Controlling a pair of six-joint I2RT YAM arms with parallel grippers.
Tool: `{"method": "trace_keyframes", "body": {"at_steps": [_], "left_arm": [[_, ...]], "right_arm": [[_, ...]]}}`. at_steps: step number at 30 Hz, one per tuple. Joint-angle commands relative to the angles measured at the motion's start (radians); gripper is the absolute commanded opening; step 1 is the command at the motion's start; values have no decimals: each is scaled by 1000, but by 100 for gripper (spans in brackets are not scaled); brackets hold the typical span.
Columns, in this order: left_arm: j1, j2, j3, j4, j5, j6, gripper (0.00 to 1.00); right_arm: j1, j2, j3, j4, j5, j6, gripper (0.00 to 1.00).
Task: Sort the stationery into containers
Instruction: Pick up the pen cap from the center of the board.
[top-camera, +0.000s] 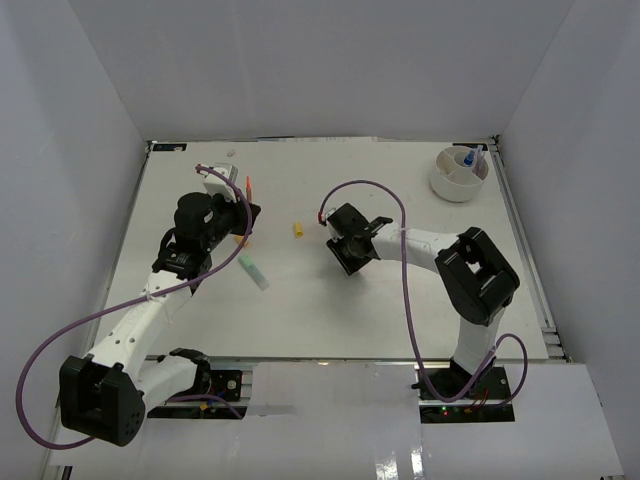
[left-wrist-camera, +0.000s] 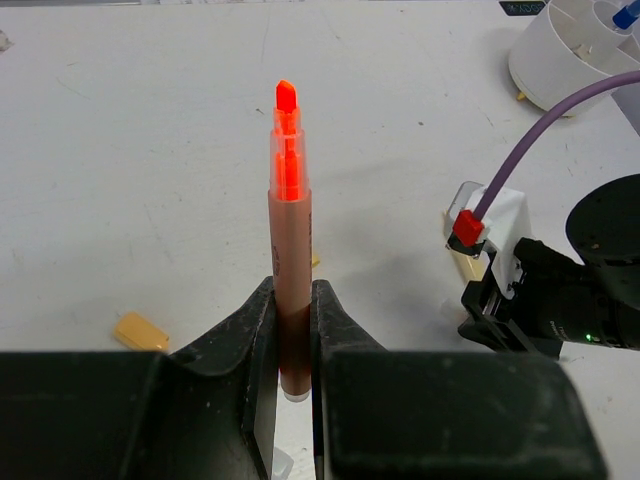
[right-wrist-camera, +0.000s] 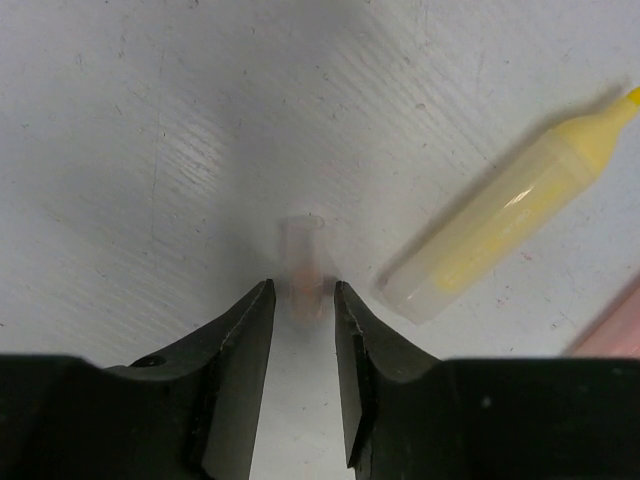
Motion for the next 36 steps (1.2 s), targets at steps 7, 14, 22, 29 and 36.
{"method": "trace_keyframes", "body": {"at_steps": [7,14,22,29,36], "left_arm": [[4,-13,9,-12,6,-4,5],[4,-16,12,-15,3,-2,6],[4,-13,14,-18,8,-1,6],[4,-14,9,-5,43,2,6],[4,-40,-17,66,165,13,6]], "right_arm": [[-6,91,148,-148,-24,-7,41],[-15,144,215,-194,-14,-13,42],[-15,162,236,-221,7,-17,34],[-13,115,257,-223,7,-23,17],[-13,-46,311,-139,-80,-21,8]]}}
